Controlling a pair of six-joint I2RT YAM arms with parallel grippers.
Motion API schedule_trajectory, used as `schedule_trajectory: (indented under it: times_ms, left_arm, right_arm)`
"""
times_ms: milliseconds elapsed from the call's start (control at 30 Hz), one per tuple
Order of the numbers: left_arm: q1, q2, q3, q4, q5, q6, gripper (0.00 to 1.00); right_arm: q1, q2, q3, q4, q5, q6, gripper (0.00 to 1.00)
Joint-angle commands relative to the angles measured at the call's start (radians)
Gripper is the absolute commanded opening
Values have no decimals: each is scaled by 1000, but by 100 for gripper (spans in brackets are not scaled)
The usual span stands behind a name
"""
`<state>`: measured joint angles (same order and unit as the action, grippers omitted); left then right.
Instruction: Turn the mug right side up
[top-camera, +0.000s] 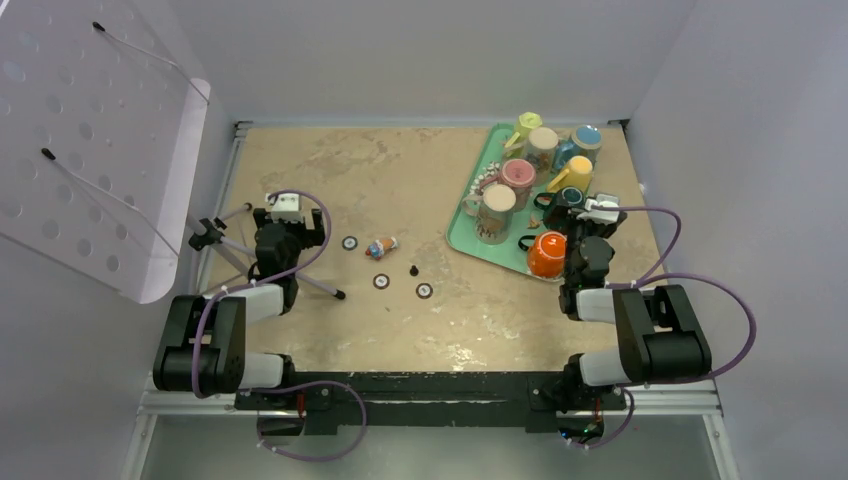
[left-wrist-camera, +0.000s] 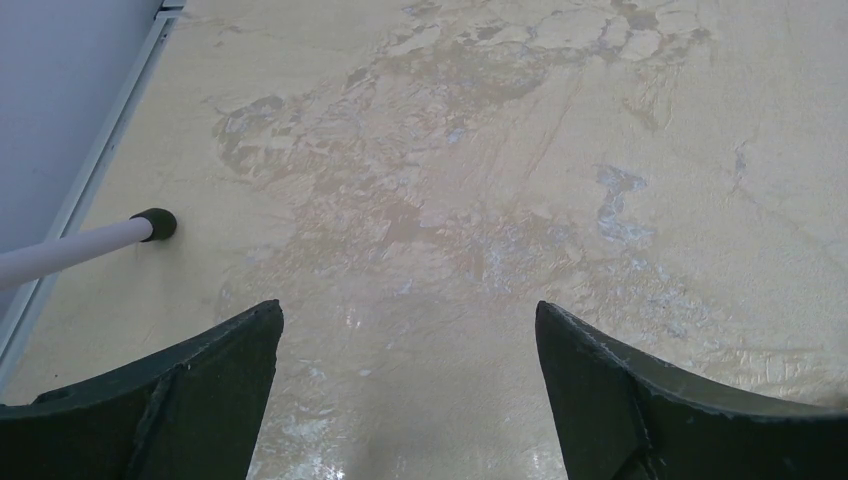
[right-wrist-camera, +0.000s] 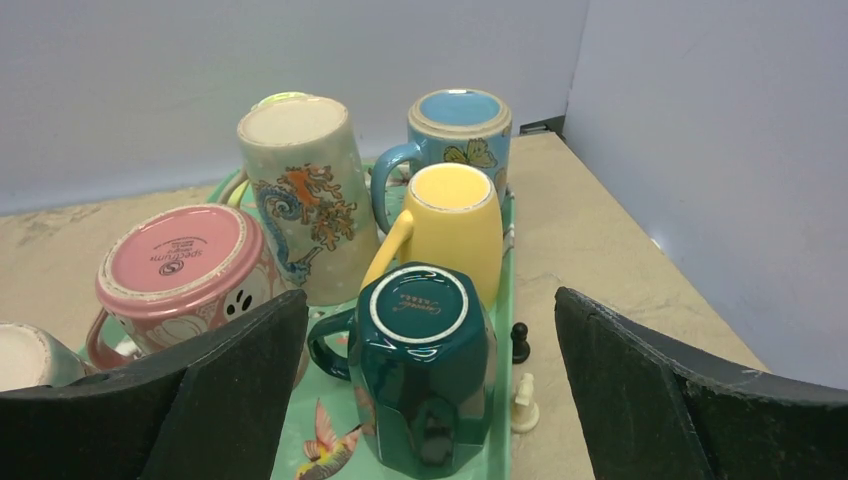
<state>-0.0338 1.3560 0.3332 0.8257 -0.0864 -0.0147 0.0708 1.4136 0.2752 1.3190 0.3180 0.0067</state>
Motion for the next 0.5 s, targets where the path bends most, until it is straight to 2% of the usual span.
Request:
schedule_trajectory:
  times_ms: [0,33,133,233,267,333,400,467]
  left_arm:
    - [3,-2,-7,73,-6,-13,100]
    - [3,-2,-7,73,-6,-13,100]
    - [5,-4,-8,74,-6,-13,100]
    - [4,-37,-21,80,63,9,100]
    - [5,-74,-22,34,122,46,100]
    - [5,-149,18,-96,249,94,100]
    - [4,-182,96,-273,330,110,100]
    - [5,-189,205,-488,380,134,100]
  right_arm:
    - [-5,-49,10,50,-1,-29,98]
    - [-5,-85,19,-3,-1,-35,98]
    - [-5,-210,127,-305,-80,-54,98]
    - [-1,-313,270,-546,-262,-75,98]
    - [11,-347,315,-610,-339,-95,98]
    - [82,-368,422,-757,-375,-166,97]
    - [189,-335,557,-921,-359,-277,97]
    - [271,-243,731,-1160,-420,-378,97]
